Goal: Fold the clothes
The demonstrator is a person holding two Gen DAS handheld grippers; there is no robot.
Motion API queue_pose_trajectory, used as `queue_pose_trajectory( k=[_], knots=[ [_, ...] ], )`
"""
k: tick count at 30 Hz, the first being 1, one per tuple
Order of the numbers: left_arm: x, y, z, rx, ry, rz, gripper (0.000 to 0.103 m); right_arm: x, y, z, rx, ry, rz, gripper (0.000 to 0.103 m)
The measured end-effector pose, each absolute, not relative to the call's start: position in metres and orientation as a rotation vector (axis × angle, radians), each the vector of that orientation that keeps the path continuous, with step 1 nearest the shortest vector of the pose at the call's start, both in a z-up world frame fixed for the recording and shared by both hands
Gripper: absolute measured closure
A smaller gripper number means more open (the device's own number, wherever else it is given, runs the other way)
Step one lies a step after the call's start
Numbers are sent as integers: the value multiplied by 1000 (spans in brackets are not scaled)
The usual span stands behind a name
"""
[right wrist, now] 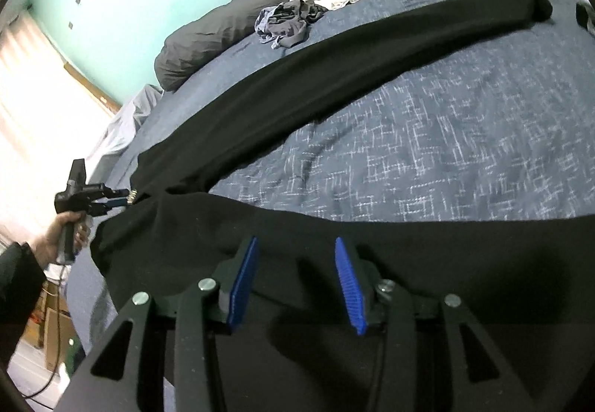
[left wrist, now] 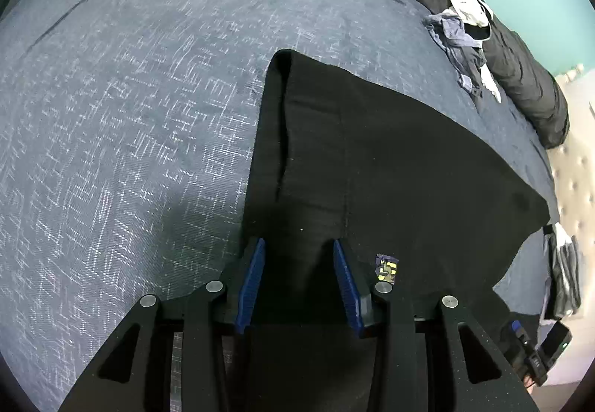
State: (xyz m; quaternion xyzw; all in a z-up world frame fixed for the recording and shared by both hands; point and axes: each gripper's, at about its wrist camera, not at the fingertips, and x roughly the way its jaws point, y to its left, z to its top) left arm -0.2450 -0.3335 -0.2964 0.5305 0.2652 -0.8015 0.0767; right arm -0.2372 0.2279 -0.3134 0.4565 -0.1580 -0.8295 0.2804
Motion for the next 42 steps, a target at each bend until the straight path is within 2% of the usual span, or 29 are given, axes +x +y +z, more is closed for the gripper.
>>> queue_pose_trajectory(
  k=[2, 14, 17, 20, 26, 30, 36, 42],
  knots=[
    [-244, -333, -296, 1584, 806, -2407, 62, -237, 228, -313, 1225, -421, -2225, 59],
    [-244, -335, -290, 1541, 877, -2487, 83, -237, 227, -314, 1222, -428, -2219, 58],
    [-243, -338, -286, 1497, 974, -2522, 83, -237, 226, -315, 1222, -430, -2215, 58],
    [-244, -336, -291, 1537, 909, -2478, 83, -237, 226, -315, 1224, -429, -2212, 58],
    [-244, -336, -307, 1574, 912, -2425, 80, -236, 225, -314, 1218, -428, -2211, 57],
    [-247, -333, -316, 1593, 944, -2414, 68, -235, 223, -314, 1220, -423, -2207, 57],
    [-243, -332, -318, 1607, 956, -2418, 61, -234, 221, -314, 1221, -415, -2200, 57],
    [-249, -324, -316, 1600, 880, -2445, 64, -234, 219, -314, 1221, -415, -2199, 57]
  ],
)
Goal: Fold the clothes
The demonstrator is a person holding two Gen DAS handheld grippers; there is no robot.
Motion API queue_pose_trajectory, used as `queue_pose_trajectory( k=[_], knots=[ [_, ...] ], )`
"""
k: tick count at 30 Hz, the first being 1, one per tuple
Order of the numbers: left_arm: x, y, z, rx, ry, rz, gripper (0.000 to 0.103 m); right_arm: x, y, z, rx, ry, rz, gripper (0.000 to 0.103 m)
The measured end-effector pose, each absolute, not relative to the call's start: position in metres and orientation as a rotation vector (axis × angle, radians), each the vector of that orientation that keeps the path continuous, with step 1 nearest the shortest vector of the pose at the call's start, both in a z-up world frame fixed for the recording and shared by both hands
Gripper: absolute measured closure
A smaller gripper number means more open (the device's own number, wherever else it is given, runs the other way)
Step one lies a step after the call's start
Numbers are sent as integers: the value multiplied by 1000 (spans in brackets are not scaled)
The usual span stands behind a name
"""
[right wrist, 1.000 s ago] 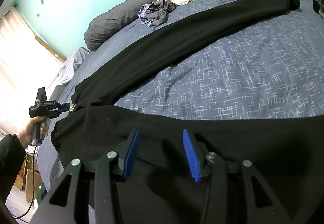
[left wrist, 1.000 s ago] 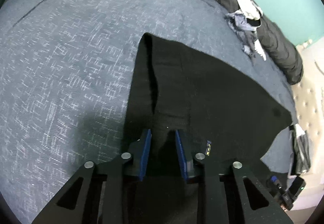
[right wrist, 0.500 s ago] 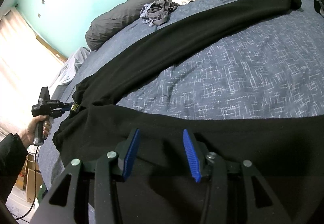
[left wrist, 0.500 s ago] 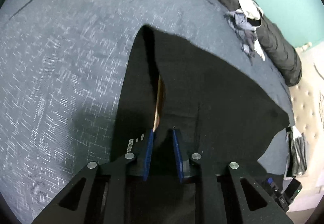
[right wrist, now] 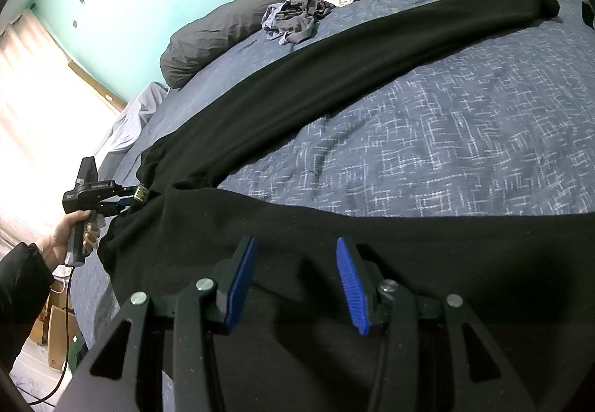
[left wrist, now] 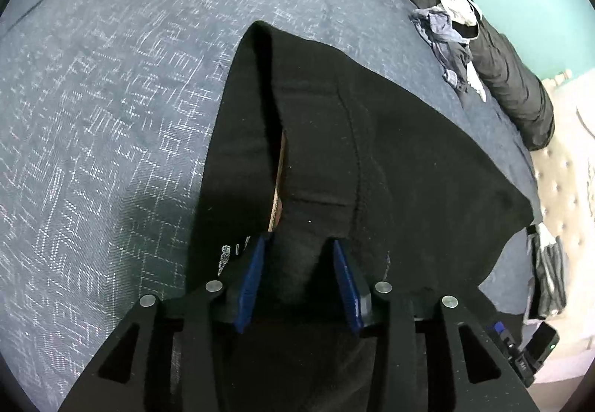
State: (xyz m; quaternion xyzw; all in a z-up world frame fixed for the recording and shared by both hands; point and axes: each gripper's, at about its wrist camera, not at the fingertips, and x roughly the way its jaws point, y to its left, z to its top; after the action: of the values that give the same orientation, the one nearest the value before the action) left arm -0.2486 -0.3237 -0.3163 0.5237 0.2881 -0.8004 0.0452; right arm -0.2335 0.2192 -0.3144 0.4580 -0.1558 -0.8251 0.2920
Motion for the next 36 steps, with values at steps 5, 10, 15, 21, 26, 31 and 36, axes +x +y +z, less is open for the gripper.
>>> queue_pose_trajectory(
  k=[5, 10, 15, 21, 26, 31, 36],
  knots=[
    [-251, -321, -312, 1574, 829, -2468, 90, -233, 218, -315, 1222, -420, -2197, 57],
    [-245, -321, -294, 1495, 848, -2532, 96, -233, 217, -315, 1221, -420, -2193, 57],
    [-239, -324, -270, 1430, 874, -2586, 98, -232, 218, -315, 1219, -427, -2193, 57],
    [-238, -320, -266, 1433, 997, -2625, 98, -232, 218, -315, 1219, -434, -2191, 57],
    [-244, -303, -271, 1511, 1040, -2659, 98, -232, 219, -314, 1217, -443, -2192, 57],
    [-253, -291, -273, 1566, 987, -2655, 96, -232, 219, -313, 1216, -449, -2191, 57],
    [-255, -287, -276, 1615, 916, -2634, 60, -232, 220, -314, 1218, -456, -2189, 57]
  ],
)
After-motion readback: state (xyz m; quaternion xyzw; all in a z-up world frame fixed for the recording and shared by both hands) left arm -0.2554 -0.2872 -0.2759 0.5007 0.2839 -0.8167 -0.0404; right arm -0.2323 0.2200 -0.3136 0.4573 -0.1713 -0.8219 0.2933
